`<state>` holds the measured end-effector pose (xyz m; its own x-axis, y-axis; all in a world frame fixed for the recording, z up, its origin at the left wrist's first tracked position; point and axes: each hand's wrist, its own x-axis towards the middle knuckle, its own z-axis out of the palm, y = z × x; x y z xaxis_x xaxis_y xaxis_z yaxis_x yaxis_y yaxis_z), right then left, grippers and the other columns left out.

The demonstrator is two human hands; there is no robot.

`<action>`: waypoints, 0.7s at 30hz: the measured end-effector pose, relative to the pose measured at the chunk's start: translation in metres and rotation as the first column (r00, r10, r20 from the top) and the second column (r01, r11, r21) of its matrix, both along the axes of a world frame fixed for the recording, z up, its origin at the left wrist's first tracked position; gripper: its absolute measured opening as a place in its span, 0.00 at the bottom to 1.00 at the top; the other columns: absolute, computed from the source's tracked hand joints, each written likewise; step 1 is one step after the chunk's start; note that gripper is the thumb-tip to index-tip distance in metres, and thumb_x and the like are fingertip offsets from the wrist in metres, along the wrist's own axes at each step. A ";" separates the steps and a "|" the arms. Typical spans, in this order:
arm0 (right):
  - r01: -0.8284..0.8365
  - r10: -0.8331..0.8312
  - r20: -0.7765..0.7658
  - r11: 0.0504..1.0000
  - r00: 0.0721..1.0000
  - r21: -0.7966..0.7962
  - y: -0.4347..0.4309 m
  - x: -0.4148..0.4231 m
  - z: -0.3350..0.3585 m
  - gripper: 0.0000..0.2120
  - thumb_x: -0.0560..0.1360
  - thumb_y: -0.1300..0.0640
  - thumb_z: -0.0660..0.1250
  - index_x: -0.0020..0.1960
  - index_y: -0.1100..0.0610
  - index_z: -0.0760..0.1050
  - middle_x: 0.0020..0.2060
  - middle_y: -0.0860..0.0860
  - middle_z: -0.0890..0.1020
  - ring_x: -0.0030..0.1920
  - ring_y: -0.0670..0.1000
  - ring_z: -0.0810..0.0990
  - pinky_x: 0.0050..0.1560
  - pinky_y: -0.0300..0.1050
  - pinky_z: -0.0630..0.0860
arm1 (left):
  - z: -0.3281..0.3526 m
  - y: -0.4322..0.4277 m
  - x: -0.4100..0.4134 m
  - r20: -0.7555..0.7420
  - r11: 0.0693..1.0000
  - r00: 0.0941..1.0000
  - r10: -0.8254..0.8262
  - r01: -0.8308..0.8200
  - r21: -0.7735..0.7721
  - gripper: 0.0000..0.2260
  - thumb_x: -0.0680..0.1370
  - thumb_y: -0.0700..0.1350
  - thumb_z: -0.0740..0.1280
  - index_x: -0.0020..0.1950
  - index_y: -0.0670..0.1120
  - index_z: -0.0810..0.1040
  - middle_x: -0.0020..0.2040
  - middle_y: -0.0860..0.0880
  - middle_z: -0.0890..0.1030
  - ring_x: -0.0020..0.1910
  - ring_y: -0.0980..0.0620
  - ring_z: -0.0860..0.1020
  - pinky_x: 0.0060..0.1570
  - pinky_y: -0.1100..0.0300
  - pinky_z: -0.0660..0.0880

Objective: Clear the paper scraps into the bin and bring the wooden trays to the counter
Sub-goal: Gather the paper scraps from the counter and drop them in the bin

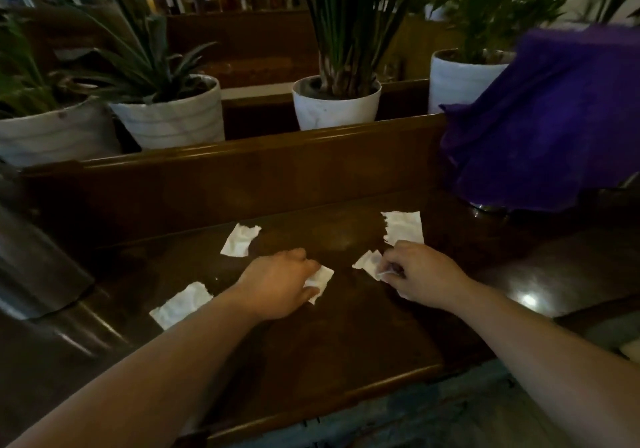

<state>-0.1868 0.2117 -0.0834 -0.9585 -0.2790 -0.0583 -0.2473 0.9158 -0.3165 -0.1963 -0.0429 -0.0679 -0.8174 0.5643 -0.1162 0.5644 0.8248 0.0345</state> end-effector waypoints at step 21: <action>0.310 -0.312 0.007 0.941 0.950 -0.133 0.024 -0.070 0.021 0.07 0.76 0.55 0.68 0.44 0.42 0.75 0.42 0.42 0.79 0.45 0.43 0.78 0.43 0.42 0.74 | -0.005 -0.022 -0.059 -0.208 0.947 0.967 -0.150 0.201 0.249 0.19 0.79 0.58 0.50 0.59 0.54 0.76 0.52 0.54 0.79 0.47 0.56 0.77 0.45 0.56 0.77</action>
<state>-0.2567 0.2359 -0.0623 -0.9992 0.0289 -0.0279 0.0382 0.8986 -0.4370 -0.2554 -0.0647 -0.0727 -0.6954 0.6900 0.2008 0.7165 0.6870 0.1207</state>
